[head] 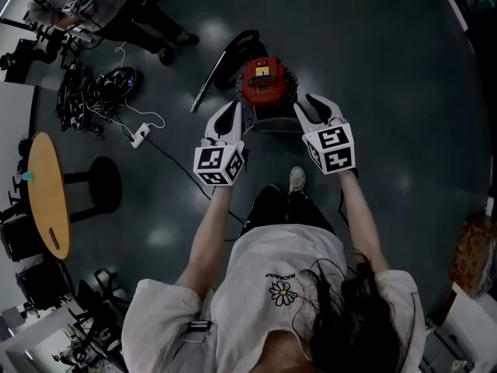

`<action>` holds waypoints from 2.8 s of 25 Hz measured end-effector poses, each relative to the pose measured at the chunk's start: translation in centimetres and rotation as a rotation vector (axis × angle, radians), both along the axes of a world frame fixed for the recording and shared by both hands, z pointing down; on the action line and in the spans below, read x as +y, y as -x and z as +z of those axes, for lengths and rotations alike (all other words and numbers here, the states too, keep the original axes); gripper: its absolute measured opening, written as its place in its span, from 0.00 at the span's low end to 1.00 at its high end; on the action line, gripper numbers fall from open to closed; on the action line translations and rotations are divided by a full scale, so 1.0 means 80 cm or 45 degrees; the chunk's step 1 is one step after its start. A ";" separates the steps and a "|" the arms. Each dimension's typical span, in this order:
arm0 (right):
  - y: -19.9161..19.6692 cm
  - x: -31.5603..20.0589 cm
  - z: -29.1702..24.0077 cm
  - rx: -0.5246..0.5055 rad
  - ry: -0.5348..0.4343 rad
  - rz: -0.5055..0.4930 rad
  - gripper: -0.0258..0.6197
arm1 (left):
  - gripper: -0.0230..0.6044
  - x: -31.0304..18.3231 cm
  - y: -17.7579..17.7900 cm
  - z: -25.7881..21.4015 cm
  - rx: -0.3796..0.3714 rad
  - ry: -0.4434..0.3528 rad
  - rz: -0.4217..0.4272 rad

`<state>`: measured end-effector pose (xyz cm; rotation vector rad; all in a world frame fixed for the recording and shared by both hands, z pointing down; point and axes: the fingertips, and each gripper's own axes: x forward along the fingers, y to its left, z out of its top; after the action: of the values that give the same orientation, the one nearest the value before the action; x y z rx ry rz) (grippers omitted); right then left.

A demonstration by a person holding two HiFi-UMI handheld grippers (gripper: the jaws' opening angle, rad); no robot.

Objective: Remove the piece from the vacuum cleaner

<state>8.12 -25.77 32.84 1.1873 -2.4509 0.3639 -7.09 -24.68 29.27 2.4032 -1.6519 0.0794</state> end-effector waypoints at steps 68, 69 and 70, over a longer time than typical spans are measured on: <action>0.064 -0.016 0.653 0.962 0.515 -0.811 0.09 | 0.04 -0.256 0.038 0.589 -0.177 0.555 -0.068; 0.066 -0.011 0.652 0.957 0.516 -0.825 0.09 | 0.04 -0.256 0.038 0.589 -0.177 0.556 -0.067; 0.069 -0.006 0.651 0.949 0.520 -0.836 0.09 | 0.04 -0.256 0.039 0.588 -0.178 0.556 -0.066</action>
<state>2.63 -26.23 84.91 0.2285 -1.8287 0.1626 -10.20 -45.19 76.35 2.0611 -1.5558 0.5505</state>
